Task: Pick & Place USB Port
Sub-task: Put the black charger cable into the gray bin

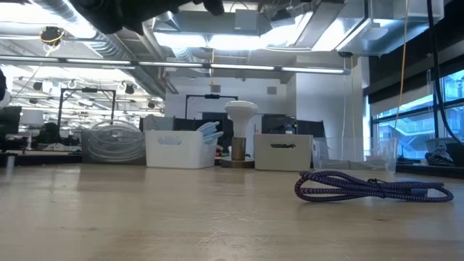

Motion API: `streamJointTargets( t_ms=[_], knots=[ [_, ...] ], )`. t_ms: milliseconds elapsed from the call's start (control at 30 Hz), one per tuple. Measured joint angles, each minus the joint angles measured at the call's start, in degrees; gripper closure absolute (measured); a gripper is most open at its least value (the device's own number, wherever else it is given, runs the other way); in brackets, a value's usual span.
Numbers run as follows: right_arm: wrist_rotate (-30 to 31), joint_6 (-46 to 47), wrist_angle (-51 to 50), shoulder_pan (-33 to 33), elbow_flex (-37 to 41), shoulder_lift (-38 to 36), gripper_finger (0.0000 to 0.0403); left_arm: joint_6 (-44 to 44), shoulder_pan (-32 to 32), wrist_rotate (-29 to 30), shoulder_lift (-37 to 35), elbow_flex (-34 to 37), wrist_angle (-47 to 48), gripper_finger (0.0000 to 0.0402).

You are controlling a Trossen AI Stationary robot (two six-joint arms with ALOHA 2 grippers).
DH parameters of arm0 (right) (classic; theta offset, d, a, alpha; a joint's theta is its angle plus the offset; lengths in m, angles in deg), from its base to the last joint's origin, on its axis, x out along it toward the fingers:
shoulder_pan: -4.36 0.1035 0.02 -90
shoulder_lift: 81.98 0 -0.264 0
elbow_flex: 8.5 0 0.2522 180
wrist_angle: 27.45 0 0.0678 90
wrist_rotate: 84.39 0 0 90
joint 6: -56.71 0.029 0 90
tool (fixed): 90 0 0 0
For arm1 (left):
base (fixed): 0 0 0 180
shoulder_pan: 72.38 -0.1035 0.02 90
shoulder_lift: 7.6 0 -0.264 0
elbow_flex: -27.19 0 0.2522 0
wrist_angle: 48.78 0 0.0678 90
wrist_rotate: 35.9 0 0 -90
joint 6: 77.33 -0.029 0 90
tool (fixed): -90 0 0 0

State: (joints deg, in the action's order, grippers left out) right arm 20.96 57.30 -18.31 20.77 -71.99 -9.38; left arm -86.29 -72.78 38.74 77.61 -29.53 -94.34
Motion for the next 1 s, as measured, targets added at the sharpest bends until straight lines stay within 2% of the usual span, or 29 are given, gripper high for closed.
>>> streamJointTargets(
  t_ms=[367, 600, 800, 1000],
  knots=[
    [-0.5, 0.3, 0.07, -0.01, -0.04, 0.0, 0.03, 0.95, -1.34, -0.27, 1.14, -0.06, -0.03, 0.04],
    [-0.51, 0.43, 0.82, -0.16, -0.04, 0.0, 0.0276, 0.93, -1.34, -0.25, 1.12, -0.06, -0.08, 0.04],
    [-0.54, 0.45, 1.52, -0.61, -0.07, 0.0, 0.0272, 0.93, -1.34, -0.27, 1.12, -0.06, -1.88, 0.04],
    [-1.72, 0.43, 2.44, -0.93, -0.07, 0.0, 0.0272, 1.28, -1.34, -2.32, 1.72, -1.68, -1.82, 0.04]
  ],
)
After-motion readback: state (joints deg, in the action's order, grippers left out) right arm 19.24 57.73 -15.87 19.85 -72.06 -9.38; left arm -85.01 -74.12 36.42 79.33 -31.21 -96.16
